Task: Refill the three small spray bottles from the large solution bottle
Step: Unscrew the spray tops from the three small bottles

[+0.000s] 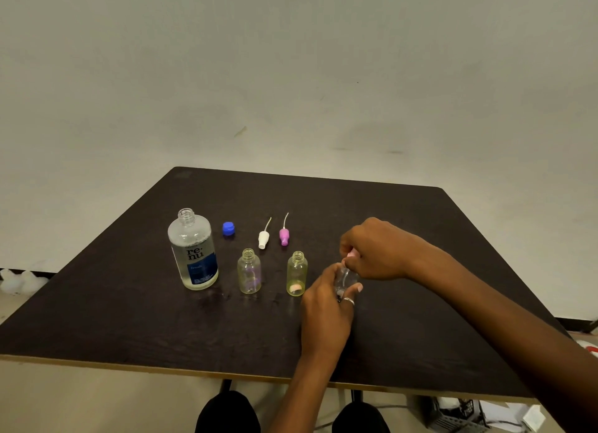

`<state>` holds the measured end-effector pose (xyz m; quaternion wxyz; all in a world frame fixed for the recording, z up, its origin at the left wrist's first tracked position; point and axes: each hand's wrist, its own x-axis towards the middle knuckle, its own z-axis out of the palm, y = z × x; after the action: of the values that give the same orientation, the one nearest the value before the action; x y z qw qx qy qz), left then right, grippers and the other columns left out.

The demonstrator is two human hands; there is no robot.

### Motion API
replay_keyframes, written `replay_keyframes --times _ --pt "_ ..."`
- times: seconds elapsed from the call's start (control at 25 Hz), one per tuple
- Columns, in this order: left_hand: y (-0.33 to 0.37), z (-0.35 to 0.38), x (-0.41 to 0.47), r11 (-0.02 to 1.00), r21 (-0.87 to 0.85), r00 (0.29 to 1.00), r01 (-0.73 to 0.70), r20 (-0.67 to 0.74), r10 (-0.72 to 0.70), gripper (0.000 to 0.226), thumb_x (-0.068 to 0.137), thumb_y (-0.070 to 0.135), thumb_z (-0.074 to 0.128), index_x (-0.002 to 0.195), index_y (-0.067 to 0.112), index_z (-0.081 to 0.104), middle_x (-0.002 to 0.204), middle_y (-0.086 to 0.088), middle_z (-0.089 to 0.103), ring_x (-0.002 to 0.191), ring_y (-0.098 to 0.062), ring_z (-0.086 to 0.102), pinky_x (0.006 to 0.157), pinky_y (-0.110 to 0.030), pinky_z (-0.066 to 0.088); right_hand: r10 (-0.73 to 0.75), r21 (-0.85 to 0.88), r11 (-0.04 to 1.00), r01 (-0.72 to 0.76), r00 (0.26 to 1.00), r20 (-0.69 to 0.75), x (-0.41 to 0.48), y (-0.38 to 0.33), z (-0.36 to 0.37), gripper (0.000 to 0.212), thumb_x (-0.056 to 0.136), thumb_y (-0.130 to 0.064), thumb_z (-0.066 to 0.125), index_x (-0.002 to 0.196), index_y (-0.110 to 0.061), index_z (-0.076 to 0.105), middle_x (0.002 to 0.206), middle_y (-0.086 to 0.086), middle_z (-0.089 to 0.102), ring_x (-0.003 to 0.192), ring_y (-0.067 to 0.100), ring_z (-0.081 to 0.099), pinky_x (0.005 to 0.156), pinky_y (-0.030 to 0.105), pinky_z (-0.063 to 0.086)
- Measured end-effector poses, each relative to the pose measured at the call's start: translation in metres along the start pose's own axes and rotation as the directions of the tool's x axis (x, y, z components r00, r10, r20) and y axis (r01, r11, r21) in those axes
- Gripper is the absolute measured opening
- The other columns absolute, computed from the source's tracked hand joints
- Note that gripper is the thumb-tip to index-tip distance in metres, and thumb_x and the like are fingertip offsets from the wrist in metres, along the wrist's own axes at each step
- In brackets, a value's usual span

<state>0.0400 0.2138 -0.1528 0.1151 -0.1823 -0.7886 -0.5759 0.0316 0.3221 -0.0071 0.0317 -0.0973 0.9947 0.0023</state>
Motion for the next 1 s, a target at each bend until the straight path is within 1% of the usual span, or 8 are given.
replay_keyframes --times 0.12,0.2,0.4,0.6,0.72,0.84,0.92,1.0 --pt "-0.002 0.001 0.000 1.000 0.005 1.000 -0.003 -0.005 0.003 0.044 0.089 0.034 0.073 0.129 0.021 0.061 0.112 0.007 0.070 0.102 -0.003 0.066 0.082 -0.010 0.052 -0.008 0.012 1.000 0.008 1.000 -0.013 -0.004 0.001 -0.012 0.011 0.086 -0.022 0.060 0.090 -0.021 0.069 0.085 -0.008 0.066 0.078 0.010 0.063 0.074 0.028 0.055" --pt "-0.001 0.001 0.000 1.000 -0.002 1.000 -0.006 -0.014 0.006 0.044 0.088 0.032 0.074 0.128 0.020 0.062 0.113 0.007 0.071 0.101 -0.001 0.065 0.081 -0.005 0.048 -0.009 -0.001 1.000 0.009 1.000 -0.004 -0.008 0.001 -0.026 0.016 0.086 -0.022 0.059 0.096 -0.023 0.072 0.093 -0.010 0.069 0.085 0.010 0.064 0.077 0.028 0.054" --pt "0.002 -0.001 0.000 1.000 0.008 1.000 -0.005 -0.027 0.006 0.043 0.088 0.029 0.075 0.128 0.020 0.062 0.115 0.006 0.071 0.103 0.001 0.063 0.081 0.002 0.042 -0.015 0.021 1.000 0.014 0.999 0.047 -0.019 0.003 -0.065 0.018 0.089 -0.021 0.058 0.095 -0.027 0.074 0.087 -0.020 0.065 0.088 0.003 0.062 0.079 0.024 0.049" --pt "0.000 0.000 0.000 1.000 0.012 1.000 0.027 -0.011 -0.027 0.048 0.088 0.032 0.074 0.132 0.021 0.060 0.122 0.006 0.069 0.110 -0.002 0.063 0.085 -0.001 0.044 0.043 0.100 0.994 -0.036 0.996 -0.076 -0.016 0.018 -0.086 0.009 0.086 -0.029 0.063 0.088 -0.029 0.072 0.088 -0.015 0.069 0.085 0.006 0.062 0.077 0.029 0.053" --pt "0.001 0.001 0.001 0.999 0.009 0.999 0.042 -0.009 -0.042 0.048 0.088 0.033 0.074 0.132 0.021 0.060 0.122 0.006 0.068 0.110 -0.002 0.063 0.087 -0.005 0.048 0.058 0.147 0.988 -0.045 0.995 -0.087 -0.006 0.027 -0.080 0.016 0.090 -0.035 0.062 0.101 -0.028 0.071 0.098 -0.016 0.067 0.090 0.005 0.060 0.077 0.025 0.049" --pt "0.001 0.001 0.001 0.999 0.004 0.999 0.039 -0.011 -0.039 0.044 0.088 0.032 0.075 0.129 0.022 0.062 0.118 0.008 0.069 0.105 0.000 0.063 0.082 -0.002 0.045 0.047 0.179 0.983 -0.043 0.999 -0.015 0.010 0.034 -0.059 0.026 0.092 -0.029 0.062 0.118 -0.023 0.066 0.112 -0.014 0.060 0.101 0.007 0.058 0.083 0.024 0.045" --pt "0.002 0.001 0.000 0.999 0.002 0.999 0.039 -0.015 -0.039 0.044 0.087 0.031 0.075 0.128 0.023 0.062 0.116 0.009 0.069 0.104 0.000 0.064 0.083 -0.003 0.047 0.046 0.169 0.985 -0.047 0.999 0.008 0.024 0.038 -0.039 0.026 0.091 -0.024 0.064 0.117 -0.020 0.066 0.110 -0.009 0.062 0.101 0.012 0.060 0.086 0.029 0.048" --pt "0.000 0.002 0.001 0.999 -0.031 0.999 0.044 -0.016 -0.044 0.043 0.087 0.031 0.076 0.127 0.024 0.063 0.115 0.011 0.069 0.104 0.001 0.065 0.086 -0.014 0.054 0.061 0.155 0.986 -0.058 0.998 -0.012 0.039 0.040 -0.019 0.026 0.089 -0.024 0.067 0.114 -0.017 0.068 0.103 -0.005 0.062 0.096 0.015 0.061 0.085 0.030 0.049"
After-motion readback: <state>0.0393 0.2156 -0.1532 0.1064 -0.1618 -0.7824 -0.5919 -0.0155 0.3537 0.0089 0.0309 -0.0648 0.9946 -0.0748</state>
